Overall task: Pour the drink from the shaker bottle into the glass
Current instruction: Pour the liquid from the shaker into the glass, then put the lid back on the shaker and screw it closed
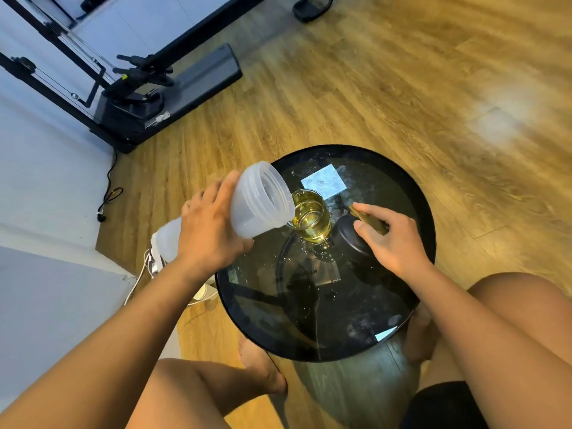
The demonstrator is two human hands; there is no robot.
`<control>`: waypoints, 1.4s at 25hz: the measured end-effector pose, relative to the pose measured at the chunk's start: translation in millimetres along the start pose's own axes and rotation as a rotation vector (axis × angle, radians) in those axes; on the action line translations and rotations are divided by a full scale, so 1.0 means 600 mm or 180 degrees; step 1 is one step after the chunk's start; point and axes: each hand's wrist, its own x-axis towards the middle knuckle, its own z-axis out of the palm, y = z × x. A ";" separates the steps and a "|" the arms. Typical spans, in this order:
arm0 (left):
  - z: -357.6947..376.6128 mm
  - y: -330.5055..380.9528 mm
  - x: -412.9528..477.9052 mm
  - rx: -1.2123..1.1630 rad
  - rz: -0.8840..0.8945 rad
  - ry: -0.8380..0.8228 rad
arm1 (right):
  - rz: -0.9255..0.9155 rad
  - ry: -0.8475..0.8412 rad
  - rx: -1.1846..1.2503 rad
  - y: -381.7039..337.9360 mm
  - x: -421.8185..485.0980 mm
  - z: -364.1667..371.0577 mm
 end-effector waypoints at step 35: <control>0.163 0.017 -0.176 -0.2876 -0.1819 0.1011 | -0.0715 -0.0923 -0.2358 0.043 -0.068 0.015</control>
